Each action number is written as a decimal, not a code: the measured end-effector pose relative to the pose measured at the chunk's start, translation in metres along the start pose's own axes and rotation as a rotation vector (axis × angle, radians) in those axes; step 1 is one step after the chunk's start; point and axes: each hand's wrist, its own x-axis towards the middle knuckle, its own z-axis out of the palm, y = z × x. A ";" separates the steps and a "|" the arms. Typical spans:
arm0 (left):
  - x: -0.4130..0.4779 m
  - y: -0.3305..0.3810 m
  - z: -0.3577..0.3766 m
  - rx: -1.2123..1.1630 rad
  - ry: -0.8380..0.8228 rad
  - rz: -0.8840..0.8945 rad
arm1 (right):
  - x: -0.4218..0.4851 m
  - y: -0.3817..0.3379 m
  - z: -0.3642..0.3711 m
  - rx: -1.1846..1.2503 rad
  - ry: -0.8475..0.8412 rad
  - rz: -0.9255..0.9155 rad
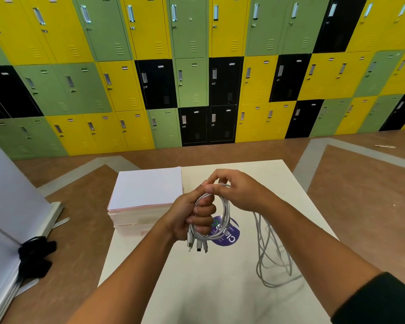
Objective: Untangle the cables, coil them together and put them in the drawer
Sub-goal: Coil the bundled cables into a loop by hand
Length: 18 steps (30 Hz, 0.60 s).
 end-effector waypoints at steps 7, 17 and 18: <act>0.000 -0.006 -0.002 -0.032 -0.106 -0.047 | 0.002 0.007 0.004 -0.040 -0.006 -0.066; -0.003 -0.005 -0.007 0.101 -0.125 -0.105 | -0.011 0.028 -0.003 0.433 -0.149 0.074; -0.004 -0.004 -0.007 0.105 -0.113 -0.103 | -0.013 0.031 -0.005 0.475 -0.184 0.084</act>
